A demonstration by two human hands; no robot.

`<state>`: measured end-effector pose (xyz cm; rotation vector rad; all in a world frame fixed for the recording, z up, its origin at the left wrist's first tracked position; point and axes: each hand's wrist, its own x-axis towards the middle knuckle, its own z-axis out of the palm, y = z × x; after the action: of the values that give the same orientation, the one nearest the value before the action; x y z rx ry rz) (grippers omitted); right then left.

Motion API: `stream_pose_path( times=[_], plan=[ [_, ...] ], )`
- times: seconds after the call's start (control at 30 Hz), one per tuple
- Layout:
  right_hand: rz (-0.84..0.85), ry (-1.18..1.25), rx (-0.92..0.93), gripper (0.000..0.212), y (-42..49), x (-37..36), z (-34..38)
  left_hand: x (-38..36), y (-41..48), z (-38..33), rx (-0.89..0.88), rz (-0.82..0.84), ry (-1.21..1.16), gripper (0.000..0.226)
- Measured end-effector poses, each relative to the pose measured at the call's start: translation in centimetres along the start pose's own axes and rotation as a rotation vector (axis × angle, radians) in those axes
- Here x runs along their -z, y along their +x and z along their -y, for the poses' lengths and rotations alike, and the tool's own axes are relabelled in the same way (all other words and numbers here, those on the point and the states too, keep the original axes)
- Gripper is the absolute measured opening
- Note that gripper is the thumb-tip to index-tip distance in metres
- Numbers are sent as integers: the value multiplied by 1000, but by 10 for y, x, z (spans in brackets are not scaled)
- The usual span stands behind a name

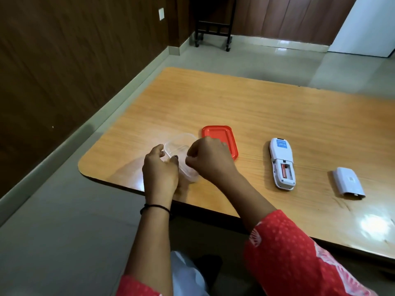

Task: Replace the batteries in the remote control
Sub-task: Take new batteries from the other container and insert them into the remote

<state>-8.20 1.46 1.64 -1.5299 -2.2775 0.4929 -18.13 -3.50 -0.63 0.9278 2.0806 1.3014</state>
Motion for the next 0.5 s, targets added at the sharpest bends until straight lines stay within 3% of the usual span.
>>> stream_pose_path(
  times=[0.1,0.17,0.23,0.37,0.5],
  plan=[
    [53,649,-105,8,-12,27,-24,1,-6,-7,-174,-146,109,43],
    [141,911,-202,8,-24,44,-49,-2,-10,-17,-345,-227,85,37],
    [153,1072,-261,15,-38,57,-76,-12,-17,-29,-495,-188,21,31],
    [-82,1035,-264,17,-70,75,-115,-53,-41,-39,-678,82,-39,28],
    [-513,878,-290,10,-98,81,-150,-95,-63,-37,-697,445,33,41]
  ],
)
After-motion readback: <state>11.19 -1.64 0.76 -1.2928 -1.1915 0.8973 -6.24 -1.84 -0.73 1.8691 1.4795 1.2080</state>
